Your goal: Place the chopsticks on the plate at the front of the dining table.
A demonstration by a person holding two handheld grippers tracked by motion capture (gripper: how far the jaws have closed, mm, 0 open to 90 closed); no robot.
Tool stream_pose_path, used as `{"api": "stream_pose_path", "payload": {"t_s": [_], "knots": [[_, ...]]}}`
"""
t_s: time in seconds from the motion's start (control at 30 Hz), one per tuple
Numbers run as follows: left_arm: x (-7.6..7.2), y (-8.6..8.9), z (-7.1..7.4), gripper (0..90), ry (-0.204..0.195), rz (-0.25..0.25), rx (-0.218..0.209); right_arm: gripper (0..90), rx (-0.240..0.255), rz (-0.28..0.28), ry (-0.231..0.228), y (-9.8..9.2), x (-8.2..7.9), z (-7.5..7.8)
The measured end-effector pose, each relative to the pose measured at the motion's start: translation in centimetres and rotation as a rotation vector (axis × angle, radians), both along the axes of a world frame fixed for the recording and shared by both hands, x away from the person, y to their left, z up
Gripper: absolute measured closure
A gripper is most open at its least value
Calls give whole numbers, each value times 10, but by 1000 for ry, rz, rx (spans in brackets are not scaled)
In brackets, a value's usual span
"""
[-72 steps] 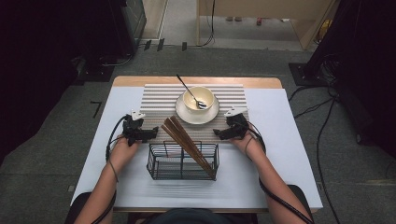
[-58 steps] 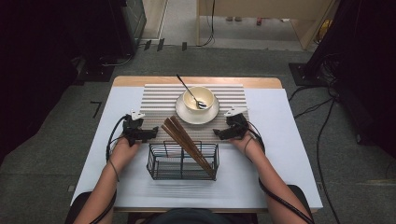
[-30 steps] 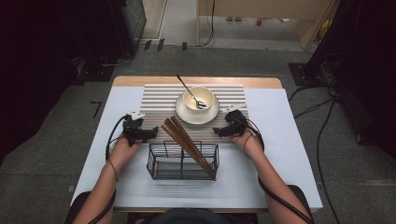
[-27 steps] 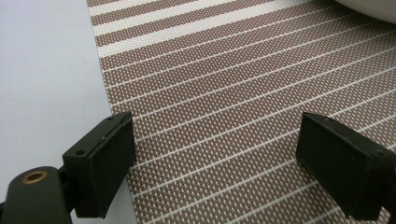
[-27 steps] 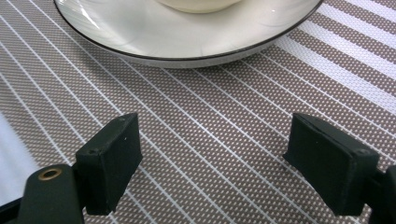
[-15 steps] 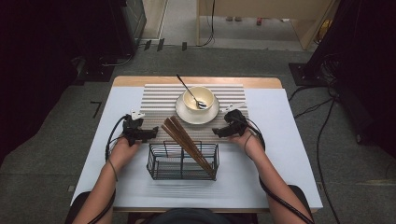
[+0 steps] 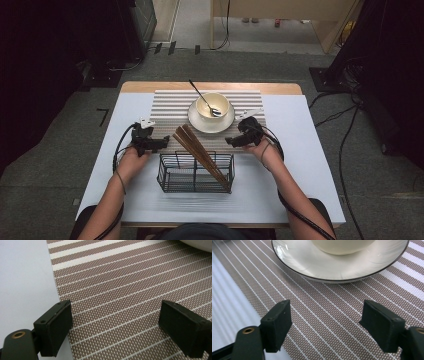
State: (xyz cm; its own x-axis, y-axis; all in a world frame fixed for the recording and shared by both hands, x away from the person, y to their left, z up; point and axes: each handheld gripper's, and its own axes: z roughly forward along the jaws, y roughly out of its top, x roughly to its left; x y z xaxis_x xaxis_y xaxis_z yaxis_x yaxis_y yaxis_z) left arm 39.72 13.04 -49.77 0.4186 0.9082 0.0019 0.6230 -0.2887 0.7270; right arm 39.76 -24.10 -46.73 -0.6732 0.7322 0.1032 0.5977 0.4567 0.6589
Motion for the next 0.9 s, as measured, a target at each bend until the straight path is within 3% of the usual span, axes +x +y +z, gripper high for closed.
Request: {"api": "stream_pose_path", "payload": {"t_s": [0.9], "knots": [[0, 0, 0, 123, 0, 0, 1, 316, 22, 50, 4, 7, -12, 26]]}}
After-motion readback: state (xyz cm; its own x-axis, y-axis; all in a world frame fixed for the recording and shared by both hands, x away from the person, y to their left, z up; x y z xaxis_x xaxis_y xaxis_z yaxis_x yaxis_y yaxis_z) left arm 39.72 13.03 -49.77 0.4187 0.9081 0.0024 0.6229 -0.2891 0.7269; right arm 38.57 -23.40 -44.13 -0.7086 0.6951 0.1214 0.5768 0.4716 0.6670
